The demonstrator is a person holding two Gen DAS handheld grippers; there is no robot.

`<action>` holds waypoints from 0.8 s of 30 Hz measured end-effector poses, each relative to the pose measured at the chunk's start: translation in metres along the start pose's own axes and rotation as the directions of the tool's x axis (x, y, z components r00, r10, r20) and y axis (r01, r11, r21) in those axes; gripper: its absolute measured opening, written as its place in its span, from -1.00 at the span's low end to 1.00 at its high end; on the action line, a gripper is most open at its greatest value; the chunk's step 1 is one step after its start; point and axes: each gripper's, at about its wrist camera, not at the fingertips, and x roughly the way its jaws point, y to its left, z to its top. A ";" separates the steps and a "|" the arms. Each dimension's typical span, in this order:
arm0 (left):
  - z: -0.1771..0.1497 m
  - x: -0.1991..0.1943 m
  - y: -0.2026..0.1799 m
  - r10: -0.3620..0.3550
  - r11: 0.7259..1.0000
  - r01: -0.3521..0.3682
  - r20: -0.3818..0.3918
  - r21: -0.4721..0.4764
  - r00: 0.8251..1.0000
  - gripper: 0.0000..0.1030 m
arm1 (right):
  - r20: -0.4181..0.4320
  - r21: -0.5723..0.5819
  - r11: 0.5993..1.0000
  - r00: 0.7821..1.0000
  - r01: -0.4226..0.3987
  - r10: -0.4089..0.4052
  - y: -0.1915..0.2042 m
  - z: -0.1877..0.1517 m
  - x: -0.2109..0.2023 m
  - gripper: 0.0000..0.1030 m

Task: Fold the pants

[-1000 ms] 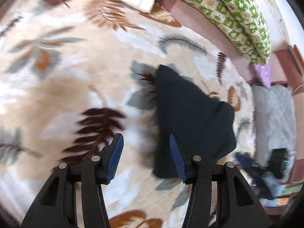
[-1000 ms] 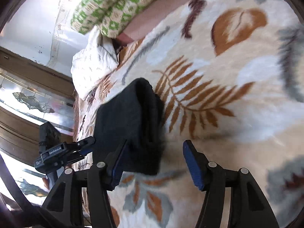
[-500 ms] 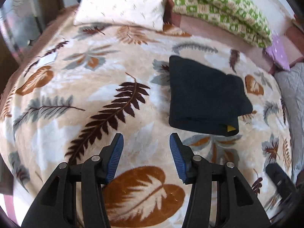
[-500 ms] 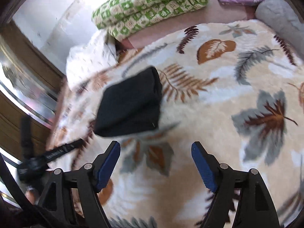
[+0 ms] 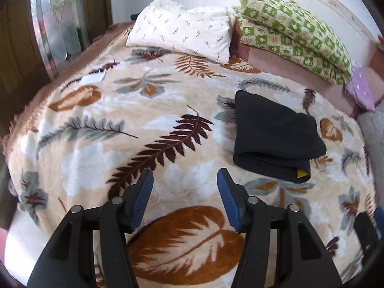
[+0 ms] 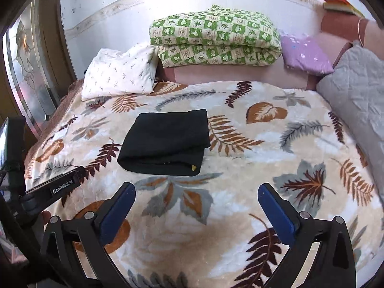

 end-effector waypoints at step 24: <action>-0.012 -0.028 -0.025 -0.013 0.983 -0.002 0.081 0.182 0.997 0.06 | 0.029 0.021 0.999 0.999 0.032 -0.032 -0.006 -0.007 -0.011 0.99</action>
